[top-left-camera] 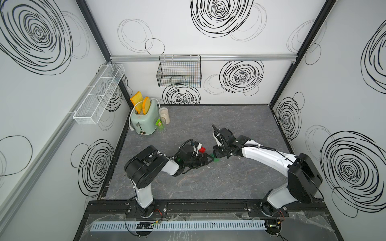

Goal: Assemble the letter f with lego
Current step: Assemble the lego brick with the lego brick.

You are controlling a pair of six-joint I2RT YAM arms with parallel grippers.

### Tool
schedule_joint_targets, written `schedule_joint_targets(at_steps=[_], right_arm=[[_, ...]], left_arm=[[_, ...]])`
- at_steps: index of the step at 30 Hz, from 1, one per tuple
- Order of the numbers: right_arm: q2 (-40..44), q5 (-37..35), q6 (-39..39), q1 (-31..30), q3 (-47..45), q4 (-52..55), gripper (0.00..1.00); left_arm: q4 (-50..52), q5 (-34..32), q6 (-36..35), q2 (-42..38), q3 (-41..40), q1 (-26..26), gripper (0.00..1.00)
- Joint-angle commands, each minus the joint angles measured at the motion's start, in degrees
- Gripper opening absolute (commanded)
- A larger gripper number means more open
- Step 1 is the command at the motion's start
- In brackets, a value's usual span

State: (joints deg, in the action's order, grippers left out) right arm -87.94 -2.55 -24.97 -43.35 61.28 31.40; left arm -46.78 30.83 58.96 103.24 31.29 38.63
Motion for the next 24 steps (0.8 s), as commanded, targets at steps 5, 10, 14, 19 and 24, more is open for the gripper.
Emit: schedule_joint_targets(at_steps=[5, 10, 14, 19, 24], right_arm=[[-1.35, 0.33, 0.54, 0.20, -0.98, -0.85, 0.31], [-1.51, 0.09, 0.36, 0.20, -1.47, -1.15, 0.31], [-2.10, 0.79, 0.29, 0.15, -2.05, -1.78, 0.31], [-2.06, 0.52, 0.36, 0.11, -3.03, -2.18, 0.31], [-1.96, 0.17, 1.36, -0.23, -4.23, -2.61, 0.31]], left_arm=[[-2.96, -0.16, -0.04, 1.41, 0.92, 0.04, 0.80], [-2.87, -0.16, -0.07, 1.61, 0.92, 0.04, 0.80], [-2.96, -0.07, 0.06, 1.79, 0.91, 0.04, 0.80], [-2.87, -0.11, -0.07, 1.79, 0.97, 0.04, 0.80], [-2.87, 0.11, 0.02, 2.14, 1.28, 0.04, 0.80]])
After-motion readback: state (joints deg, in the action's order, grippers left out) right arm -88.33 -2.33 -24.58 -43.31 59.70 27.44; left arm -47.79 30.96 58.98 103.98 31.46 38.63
